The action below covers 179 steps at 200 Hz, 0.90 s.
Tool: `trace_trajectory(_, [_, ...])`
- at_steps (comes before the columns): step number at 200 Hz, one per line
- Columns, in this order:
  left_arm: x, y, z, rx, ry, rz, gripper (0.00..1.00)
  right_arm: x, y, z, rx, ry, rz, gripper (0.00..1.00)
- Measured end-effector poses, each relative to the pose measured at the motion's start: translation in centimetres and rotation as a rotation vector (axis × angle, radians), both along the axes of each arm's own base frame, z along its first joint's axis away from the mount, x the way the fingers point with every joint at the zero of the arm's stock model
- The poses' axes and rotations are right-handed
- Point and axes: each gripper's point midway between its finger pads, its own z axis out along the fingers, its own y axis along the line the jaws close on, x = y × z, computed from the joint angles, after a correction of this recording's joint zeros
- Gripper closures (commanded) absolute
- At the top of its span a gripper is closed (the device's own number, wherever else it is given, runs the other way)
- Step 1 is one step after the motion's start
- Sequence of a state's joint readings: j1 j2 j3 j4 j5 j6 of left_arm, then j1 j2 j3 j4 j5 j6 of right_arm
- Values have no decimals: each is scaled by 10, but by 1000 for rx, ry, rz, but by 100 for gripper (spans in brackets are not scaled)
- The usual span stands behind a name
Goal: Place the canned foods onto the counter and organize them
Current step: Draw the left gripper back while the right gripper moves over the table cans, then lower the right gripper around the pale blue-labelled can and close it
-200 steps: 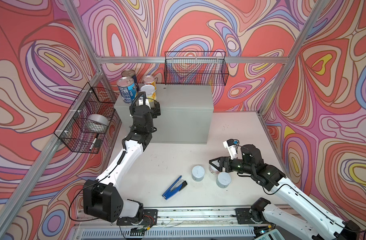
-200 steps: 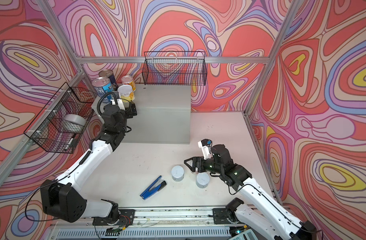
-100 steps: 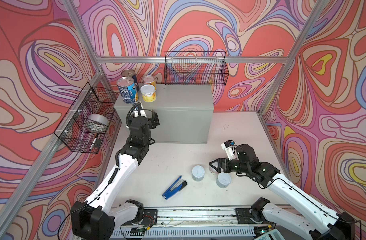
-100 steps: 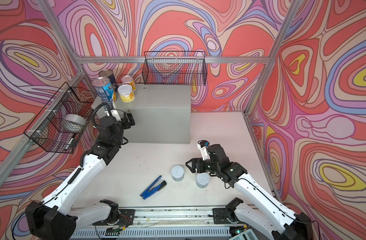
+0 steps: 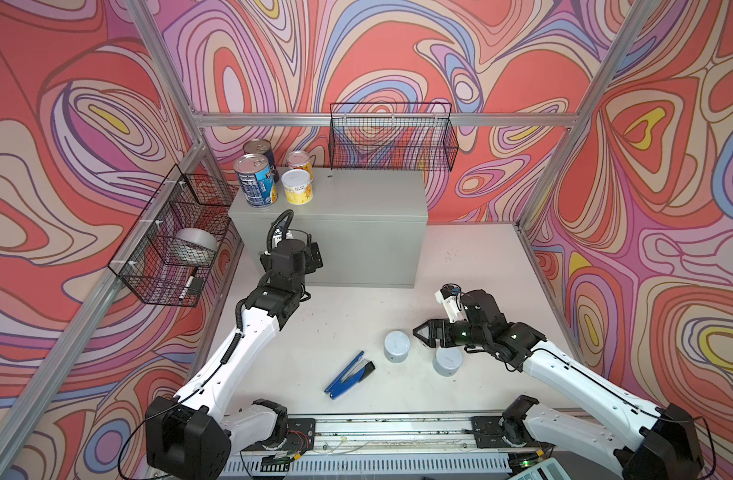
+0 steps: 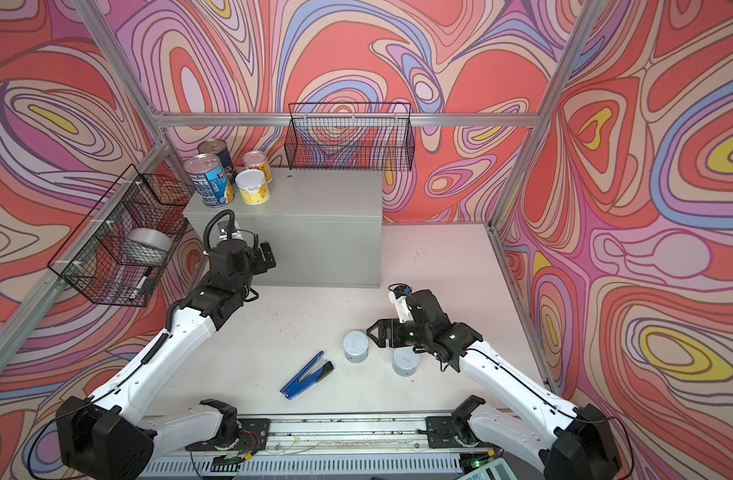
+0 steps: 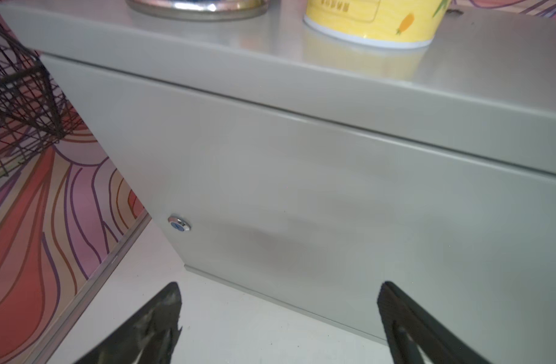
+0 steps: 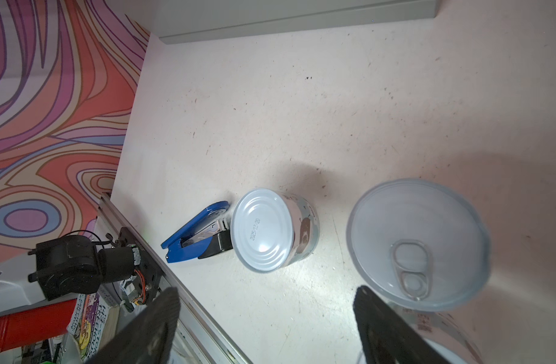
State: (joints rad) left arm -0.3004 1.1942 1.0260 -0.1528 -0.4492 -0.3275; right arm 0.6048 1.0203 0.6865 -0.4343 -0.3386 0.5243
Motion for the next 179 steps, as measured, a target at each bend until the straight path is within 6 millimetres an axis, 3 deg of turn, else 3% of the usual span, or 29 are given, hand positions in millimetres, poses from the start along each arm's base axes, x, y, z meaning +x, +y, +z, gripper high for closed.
trace_trajectory(26, [-4,-3,-12,-28,49,-13,0,-10,15,-11,-26,21,46,11])
trace_trajectory(53, [-15,-26,-29,-60,112,-117,0,-13,21,-21,-53,39,58,11])
trace_trajectory(98, [-66,-86,-45,-111,174,-344,0,-17,33,-32,-102,49,86,11])
trace_trajectory(130, [-98,-115,-50,-133,223,-461,0,-16,38,-36,-130,41,88,13])
trace_trajectory(179, [-132,-119,-97,-209,344,-493,0,-20,49,-59,-207,64,100,13])
